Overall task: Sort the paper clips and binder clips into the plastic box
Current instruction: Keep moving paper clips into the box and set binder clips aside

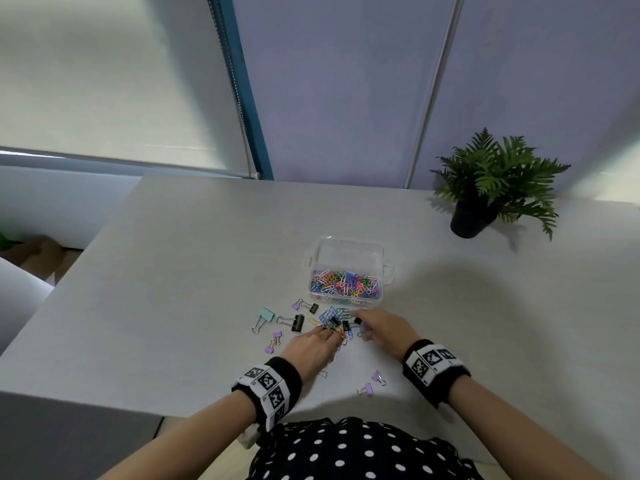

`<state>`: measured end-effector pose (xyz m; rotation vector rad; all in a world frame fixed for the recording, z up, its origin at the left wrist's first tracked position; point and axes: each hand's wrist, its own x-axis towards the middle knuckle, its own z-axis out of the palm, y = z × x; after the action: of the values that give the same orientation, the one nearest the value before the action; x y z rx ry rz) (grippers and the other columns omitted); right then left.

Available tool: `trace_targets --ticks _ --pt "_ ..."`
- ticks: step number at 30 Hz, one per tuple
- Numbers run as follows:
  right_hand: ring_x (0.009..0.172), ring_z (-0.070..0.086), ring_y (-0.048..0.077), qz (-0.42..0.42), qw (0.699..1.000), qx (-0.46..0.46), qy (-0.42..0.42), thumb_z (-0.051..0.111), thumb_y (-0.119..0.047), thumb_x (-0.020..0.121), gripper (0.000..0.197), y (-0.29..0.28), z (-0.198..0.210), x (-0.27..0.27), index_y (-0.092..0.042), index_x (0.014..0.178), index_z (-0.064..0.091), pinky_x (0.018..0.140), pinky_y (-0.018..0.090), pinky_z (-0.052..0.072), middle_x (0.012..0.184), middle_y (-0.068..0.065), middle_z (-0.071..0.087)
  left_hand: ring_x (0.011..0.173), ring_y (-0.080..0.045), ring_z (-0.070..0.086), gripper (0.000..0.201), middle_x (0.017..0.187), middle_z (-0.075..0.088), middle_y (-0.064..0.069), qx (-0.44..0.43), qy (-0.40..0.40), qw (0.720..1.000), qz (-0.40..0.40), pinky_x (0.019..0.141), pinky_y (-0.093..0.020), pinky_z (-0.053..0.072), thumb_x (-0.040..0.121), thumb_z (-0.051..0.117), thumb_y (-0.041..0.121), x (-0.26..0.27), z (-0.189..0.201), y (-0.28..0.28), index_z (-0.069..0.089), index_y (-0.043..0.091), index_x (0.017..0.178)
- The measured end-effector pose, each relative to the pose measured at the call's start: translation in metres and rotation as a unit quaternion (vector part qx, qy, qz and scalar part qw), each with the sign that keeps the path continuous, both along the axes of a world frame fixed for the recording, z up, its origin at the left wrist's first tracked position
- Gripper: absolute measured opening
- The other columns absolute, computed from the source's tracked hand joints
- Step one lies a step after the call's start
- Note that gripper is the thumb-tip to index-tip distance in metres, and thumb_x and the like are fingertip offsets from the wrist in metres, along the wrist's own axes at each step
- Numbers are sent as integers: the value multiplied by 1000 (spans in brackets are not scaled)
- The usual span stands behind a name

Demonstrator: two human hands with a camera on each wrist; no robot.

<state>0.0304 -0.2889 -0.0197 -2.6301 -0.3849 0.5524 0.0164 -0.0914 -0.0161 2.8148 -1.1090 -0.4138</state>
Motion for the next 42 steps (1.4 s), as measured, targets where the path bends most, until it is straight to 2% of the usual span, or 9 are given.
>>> trace_targets --ticks 3,8,15,20,27,31,34,37,42 --pt "116 49 24 9 996 -90 -21 42 -6 93 46 6 0 7 -18 136 34 87 38 46 133 5 47 116 -27 48 31 126 52 -13 36 5 999 10 94 -38 47 100 31 17 -2 -9 -6 41 7 128" --pt "100 50 24 -17 996 -88 -26 45 -8 89 19 -8 -9 -2 -13 107 49 77 34 44 113 9 55 117 -28 47 33 128 51 -14 38 -4 999 -2 94 -41 49 97 41 11 -3 -16 -4 40 10 130" --pt "100 50 25 -4 998 -66 -10 52 -8 83 23 -22 -10 -5 -12 105 47 79 34 43 111 8 52 114 -26 52 31 125 54 -11 -2 -15 1000 -16 93 -38 50 96 41 11 0 -14 -5 43 10 128" --pt "104 46 22 60 990 -99 -75 43 -7 90 17 -24 -13 -7 -9 106 48 68 34 42 111 9 53 101 -18 55 18 111 57 -1 -66 -10 998 -6 77 -31 53 93 47 14 8 -10 1 50 18 111" --pt "104 47 22 -9 991 -117 -66 50 -10 85 19 -38 -1 -6 -12 104 50 69 30 40 110 6 55 92 -22 63 41 100 65 -6 -4 -18 993 -119 70 -34 60 74 69 2 2 -23 2 48 15 107" --pt "96 51 19 -51 995 -87 -22 51 -9 87 26 -40 7 -3 -14 112 53 75 28 40 112 5 56 82 -14 65 37 88 67 0 13 -35 988 -148 59 -26 59 65 77 10 3 -25 -3 56 16 95" --pt "84 50 13 -112 994 -11 -8 57 -10 84 19 -33 10 7 -15 103 58 71 23 37 105 5 62 74 -11 63 32 80 65 4 13 -71 986 -149 52 -21 56 62 81 17 7 -28 -4 59 19 85" --pt "90 56 19 -105 994 -4 8 57 -9 84 17 -17 8 10 -14 100 59 73 26 40 105 5 63 77 -16 62 28 85 64 -1 -7 -53 991 -125 56 -28 58 71 76 14 8 -20 -8 57 15 92" --pt "89 44 18 -49 996 -71 -13 54 -11 84 11 -3 -8 1 -19 88 47 69 26 32 110 6 53 91 -23 58 9 103 61 -8 -110 76 989 62 84 -36 52 93 45 12 28 16 -18 52 10 98"
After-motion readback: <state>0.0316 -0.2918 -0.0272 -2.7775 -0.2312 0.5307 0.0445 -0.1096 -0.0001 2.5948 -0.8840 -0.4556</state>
